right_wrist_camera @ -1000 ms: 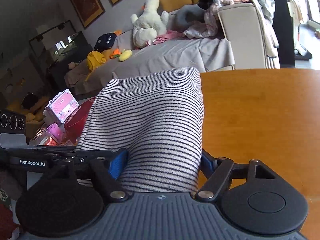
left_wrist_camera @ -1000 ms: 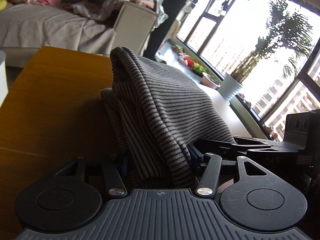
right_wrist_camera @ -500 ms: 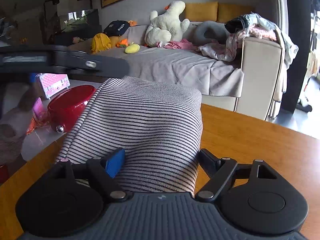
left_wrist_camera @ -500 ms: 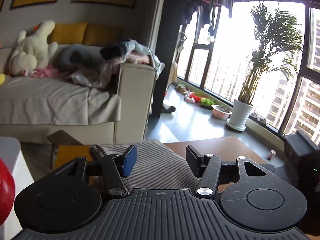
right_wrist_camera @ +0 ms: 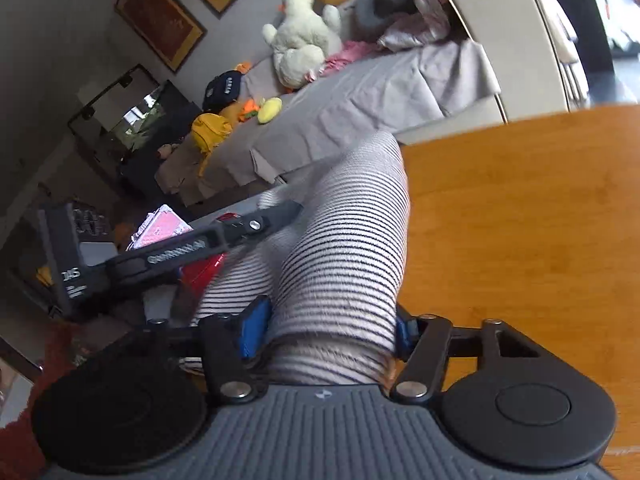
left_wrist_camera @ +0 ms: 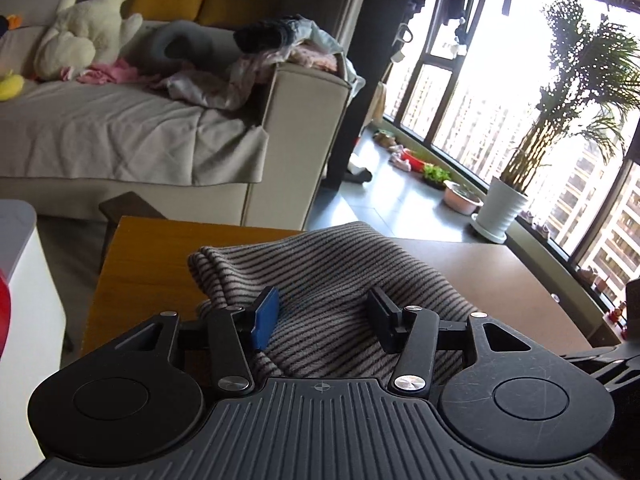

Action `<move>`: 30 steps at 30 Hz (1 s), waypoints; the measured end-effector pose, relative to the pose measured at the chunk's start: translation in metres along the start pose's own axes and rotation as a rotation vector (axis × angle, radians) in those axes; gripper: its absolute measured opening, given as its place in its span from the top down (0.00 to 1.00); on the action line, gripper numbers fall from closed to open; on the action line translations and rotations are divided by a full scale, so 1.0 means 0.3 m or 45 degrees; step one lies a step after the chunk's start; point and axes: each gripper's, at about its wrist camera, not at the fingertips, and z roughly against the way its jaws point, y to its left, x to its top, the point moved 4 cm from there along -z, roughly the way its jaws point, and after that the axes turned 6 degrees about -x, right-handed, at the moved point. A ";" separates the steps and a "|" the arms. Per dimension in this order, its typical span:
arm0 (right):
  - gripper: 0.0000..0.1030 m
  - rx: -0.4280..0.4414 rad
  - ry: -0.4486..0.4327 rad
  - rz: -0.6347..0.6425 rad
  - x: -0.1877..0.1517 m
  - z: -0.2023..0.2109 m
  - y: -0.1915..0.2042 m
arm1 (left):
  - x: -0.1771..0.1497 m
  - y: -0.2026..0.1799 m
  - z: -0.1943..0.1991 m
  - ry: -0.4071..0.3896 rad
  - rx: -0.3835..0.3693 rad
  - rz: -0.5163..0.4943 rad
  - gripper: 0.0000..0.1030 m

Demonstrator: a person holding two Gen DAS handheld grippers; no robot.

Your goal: Fold clothes

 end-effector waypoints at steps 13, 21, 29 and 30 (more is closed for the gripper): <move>0.36 -0.339 -0.232 0.668 -0.068 0.033 0.211 | -0.006 0.028 -0.029 -0.013 -0.049 0.017 0.47; 0.46 -0.428 -0.185 0.983 -0.249 -0.099 0.335 | -0.001 -0.022 0.037 -0.054 0.039 -0.025 0.48; 0.22 -0.237 -0.183 0.733 -0.164 0.016 0.284 | -0.061 -0.070 0.118 -0.031 -0.023 -0.010 0.49; 0.16 -0.202 -0.207 0.652 -0.141 0.049 0.263 | -0.073 -0.056 0.101 -0.013 -0.010 -0.005 0.49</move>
